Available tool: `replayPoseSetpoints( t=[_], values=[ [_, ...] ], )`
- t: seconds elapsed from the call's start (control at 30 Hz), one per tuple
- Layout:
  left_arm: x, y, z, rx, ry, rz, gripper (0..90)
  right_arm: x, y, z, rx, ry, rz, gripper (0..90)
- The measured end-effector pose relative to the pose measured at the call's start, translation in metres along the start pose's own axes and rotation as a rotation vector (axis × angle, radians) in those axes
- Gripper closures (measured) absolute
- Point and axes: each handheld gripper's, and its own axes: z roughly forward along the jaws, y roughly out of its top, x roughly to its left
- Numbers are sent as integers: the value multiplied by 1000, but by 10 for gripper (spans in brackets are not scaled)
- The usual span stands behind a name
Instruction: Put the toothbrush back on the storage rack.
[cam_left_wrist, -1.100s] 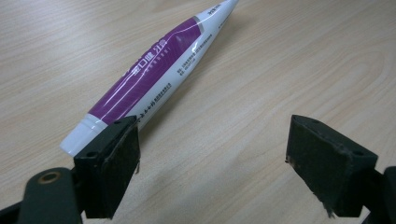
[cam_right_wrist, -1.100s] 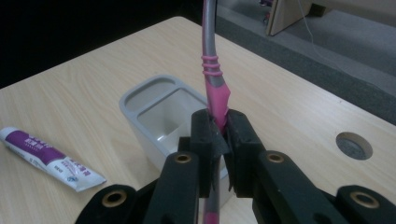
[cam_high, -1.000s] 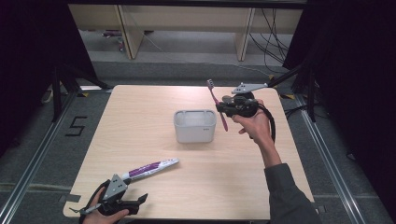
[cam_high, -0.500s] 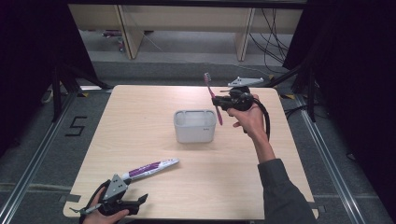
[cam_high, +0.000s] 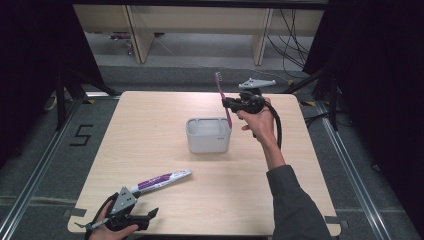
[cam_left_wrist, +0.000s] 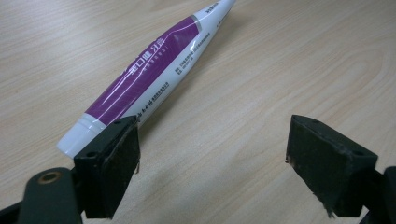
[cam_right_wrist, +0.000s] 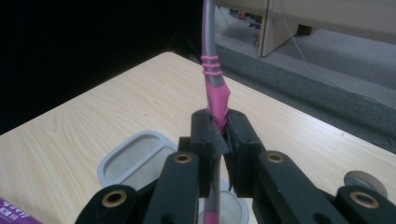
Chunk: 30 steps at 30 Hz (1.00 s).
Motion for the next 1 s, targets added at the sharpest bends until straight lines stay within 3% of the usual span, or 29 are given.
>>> replayPoseSetpoints(
  t=[0.07,0.53,0.67,0.7,0.73,0.83,0.87,0.97,1.0],
  values=[
    [0,0,0,1,5,1,173,2,-1,4,-15,6,23,832],
    [-1,0,1,-15,-3,-17,173,-2,-9,20,-29,-20,10,831],
    [-1,0,1,-14,-3,-18,173,-2,-15,24,-12,-11,40,831],
    [-1,0,1,-13,-2,-18,173,-4,-16,25,-12,-24,10,831],
    [-2,0,1,-13,-2,-18,173,-3,-18,26,-9,-18,32,831],
    [-2,0,1,-8,-2,-17,173,-4,-19,29,-19,-14,16,831],
    [-2,0,1,-12,-4,-18,173,-2,-20,28,-6,-15,41,831],
    [-2,0,1,-15,-5,-21,173,-4,-21,32,-18,-24,12,831],
    [-2,0,1,-16,-5,-21,173,-2,-22,31,-5,-27,40,831]
  ],
)
